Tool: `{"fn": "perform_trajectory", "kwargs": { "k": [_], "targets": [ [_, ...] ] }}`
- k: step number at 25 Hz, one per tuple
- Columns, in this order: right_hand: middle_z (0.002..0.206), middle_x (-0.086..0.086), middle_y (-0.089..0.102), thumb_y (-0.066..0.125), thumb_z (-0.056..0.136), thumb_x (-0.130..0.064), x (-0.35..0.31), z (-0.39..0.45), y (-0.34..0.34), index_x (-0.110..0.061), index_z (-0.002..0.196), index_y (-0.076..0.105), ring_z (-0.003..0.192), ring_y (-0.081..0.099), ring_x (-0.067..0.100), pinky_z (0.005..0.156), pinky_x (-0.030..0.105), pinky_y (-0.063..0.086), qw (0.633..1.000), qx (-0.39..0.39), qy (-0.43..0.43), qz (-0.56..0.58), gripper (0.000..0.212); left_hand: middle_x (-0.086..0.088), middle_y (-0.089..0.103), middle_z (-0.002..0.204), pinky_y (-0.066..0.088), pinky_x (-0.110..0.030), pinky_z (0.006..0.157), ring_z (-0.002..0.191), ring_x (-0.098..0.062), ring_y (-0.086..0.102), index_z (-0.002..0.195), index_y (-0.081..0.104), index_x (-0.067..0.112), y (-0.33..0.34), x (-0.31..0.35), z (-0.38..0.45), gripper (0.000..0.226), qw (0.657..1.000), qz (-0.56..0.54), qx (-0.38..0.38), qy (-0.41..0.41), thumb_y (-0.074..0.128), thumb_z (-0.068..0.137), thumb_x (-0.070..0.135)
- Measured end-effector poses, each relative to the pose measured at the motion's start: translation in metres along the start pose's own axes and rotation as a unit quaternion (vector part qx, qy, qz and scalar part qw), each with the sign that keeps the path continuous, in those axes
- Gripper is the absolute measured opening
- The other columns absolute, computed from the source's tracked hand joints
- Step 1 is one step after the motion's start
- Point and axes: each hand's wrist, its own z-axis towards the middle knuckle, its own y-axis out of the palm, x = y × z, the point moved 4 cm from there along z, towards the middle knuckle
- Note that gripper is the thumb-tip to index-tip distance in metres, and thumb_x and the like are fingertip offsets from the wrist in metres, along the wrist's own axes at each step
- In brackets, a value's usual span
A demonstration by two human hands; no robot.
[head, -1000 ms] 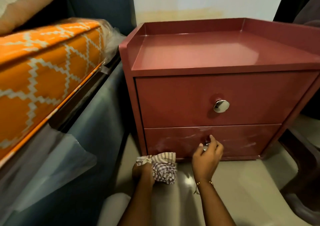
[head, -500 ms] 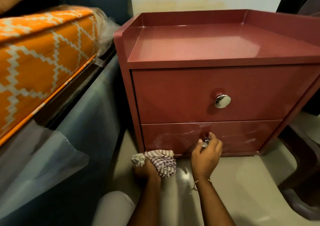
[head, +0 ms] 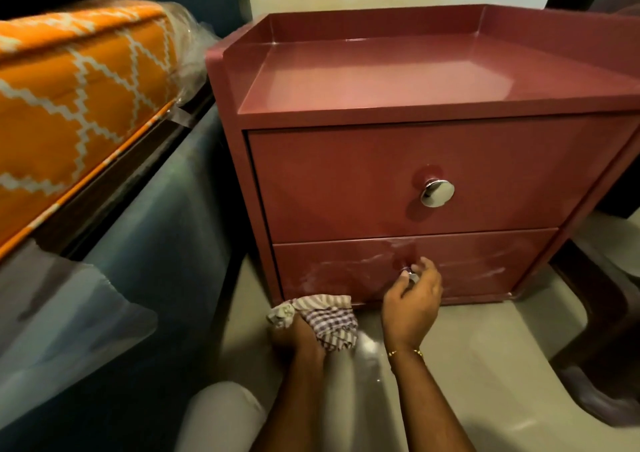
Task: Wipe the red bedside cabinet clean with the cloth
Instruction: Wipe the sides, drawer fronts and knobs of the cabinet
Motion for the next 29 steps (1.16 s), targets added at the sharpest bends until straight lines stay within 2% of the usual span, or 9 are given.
{"fn": "perform_trajectory", "kwargs": {
  "k": [2,5,10,15,17,20,22,27,29],
  "targets": [
    [0.105,0.026,0.062,0.051,0.082,0.004,-0.001,0.0,0.001,0.01,0.116,0.053,0.1,0.058,0.041,0.083,0.025,0.035,1.0,-0.005,-0.007,-0.004,0.035,-0.023,0.061,0.111,0.053,-0.023,0.059,0.099,-0.032,0.063,0.122,0.052,-0.005,0.006,-0.001,-0.002,0.037,0.999,-0.001,-0.035,0.017,0.055,0.091,0.015],
    [0.105,0.024,0.062,0.049,0.082,-0.001,0.002,0.003,0.001,0.009,0.117,0.053,0.101,0.057,0.041,0.085,0.027,0.035,1.0,-0.016,-0.012,-0.011,0.037,-0.028,0.066,0.105,0.05,-0.039,0.082,0.098,-0.038,0.064,0.098,0.063,-0.011,0.005,0.018,-0.022,0.028,0.993,-0.007,0.059,0.105,0.071,0.076,0.006],
    [0.106,0.023,0.062,0.056,0.083,0.006,0.002,0.006,0.001,0.008,0.119,0.053,0.103,0.056,0.039,0.084,0.026,0.034,1.0,-0.026,0.005,-0.013,0.036,-0.015,0.064,0.086,0.047,-0.033,0.074,0.079,-0.027,0.061,0.09,0.06,-0.006,-0.012,0.077,-0.039,0.022,0.947,-0.17,0.102,0.254,0.072,0.071,-0.001],
    [0.108,0.022,0.062,0.055,0.086,0.003,-0.001,0.006,-0.001,0.007,0.121,0.051,0.105,0.055,0.037,0.084,0.025,0.033,0.999,-0.036,0.011,-0.015,0.036,-0.028,0.066,0.107,0.049,-0.042,0.084,0.098,-0.038,0.063,0.099,0.062,-0.01,0.002,0.023,-0.028,0.031,0.993,-0.054,0.037,0.095,0.073,0.074,0.004],
    [0.107,0.021,0.063,0.055,0.086,0.004,0.001,0.007,-0.003,0.007,0.122,0.051,0.105,0.055,0.037,0.084,0.024,0.033,0.999,-0.041,0.012,-0.016,0.036,-0.029,0.066,0.103,0.052,-0.044,0.082,0.095,-0.04,0.064,0.095,0.063,-0.008,0.002,0.027,-0.029,0.027,0.99,0.001,0.06,0.131,0.072,0.074,0.007],
    [0.105,0.022,0.063,0.055,0.085,0.006,0.0,0.009,-0.001,0.007,0.121,0.052,0.102,0.056,0.038,0.083,0.026,0.034,0.999,-0.036,0.016,-0.006,0.036,-0.023,0.065,0.085,0.043,-0.035,0.07,0.082,-0.034,0.059,0.076,0.062,-0.004,-0.003,0.077,-0.059,0.01,0.907,-0.017,0.109,0.407,0.061,0.067,0.002],
    [0.103,0.022,0.064,0.054,0.084,0.007,0.001,0.009,0.0,0.007,0.12,0.052,0.101,0.056,0.038,0.083,0.026,0.035,0.999,-0.027,0.027,-0.006,0.036,-0.017,0.061,0.08,0.036,-0.029,0.063,0.075,-0.022,0.048,0.07,0.059,0.0,-0.003,0.096,-0.079,0.013,0.85,0.011,0.11,0.516,0.052,0.059,-0.001],
    [0.109,0.019,0.064,0.046,0.089,0.007,0.003,0.009,-0.005,0.005,0.122,0.052,0.105,0.056,0.034,0.083,0.022,0.035,0.998,-0.038,0.054,0.008,0.033,-0.013,0.061,0.091,0.048,-0.036,0.056,0.08,-0.031,0.061,0.076,0.059,0.01,0.015,0.035,-0.043,0.016,0.798,0.322,0.067,0.506,0.065,0.063,0.003],
    [0.109,0.019,0.064,0.045,0.087,0.011,0.001,0.009,-0.006,0.005,0.121,0.052,0.105,0.057,0.033,0.084,0.021,0.035,0.998,-0.042,0.045,0.009,0.035,-0.007,0.057,0.09,0.048,-0.035,0.056,0.081,-0.028,0.061,0.076,0.058,0.014,0.016,0.036,-0.048,0.008,0.76,0.336,0.067,0.553,0.054,0.069,0.012]
  ]
}}
